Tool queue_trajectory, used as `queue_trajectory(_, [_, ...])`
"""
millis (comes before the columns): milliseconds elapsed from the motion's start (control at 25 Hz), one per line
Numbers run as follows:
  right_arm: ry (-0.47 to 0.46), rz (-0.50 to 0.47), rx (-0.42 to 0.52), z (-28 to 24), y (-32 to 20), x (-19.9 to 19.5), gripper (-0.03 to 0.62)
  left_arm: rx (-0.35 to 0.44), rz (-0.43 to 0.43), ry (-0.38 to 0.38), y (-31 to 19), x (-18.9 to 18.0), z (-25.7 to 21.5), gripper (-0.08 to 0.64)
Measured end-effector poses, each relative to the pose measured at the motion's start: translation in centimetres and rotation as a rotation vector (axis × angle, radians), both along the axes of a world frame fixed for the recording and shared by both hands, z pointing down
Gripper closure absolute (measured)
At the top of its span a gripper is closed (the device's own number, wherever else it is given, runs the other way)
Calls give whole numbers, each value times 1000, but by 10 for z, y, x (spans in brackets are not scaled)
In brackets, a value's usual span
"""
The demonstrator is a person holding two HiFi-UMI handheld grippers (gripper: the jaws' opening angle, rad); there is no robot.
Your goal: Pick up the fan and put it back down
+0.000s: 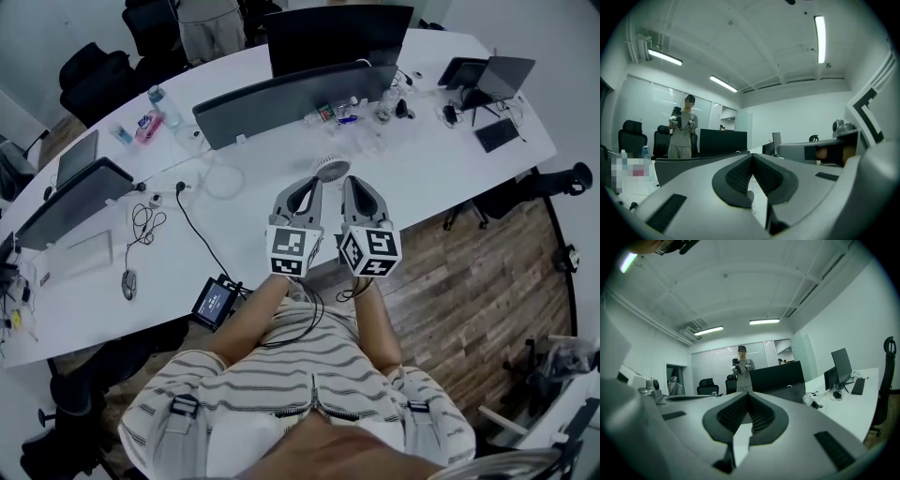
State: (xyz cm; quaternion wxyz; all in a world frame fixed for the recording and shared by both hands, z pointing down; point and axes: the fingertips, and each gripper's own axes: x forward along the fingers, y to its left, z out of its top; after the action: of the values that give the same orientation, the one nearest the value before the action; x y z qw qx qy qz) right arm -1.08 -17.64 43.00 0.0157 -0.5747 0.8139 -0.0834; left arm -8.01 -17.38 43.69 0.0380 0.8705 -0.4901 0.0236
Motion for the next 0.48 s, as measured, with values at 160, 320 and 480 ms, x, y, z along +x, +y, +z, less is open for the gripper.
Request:
queue_trajectory(160, [-7,4,-8,5,-9,-3,581,-16,10,4,-9,-1,6,554])
queue_trajectory(320, [0,9,-8,5,-15,-1,581,-21,17,5,-16,3,8,554])
queue_trajectory(480, [-4,6,-16,6,-20,7,580,-37,17,0,-23,11,10,554])
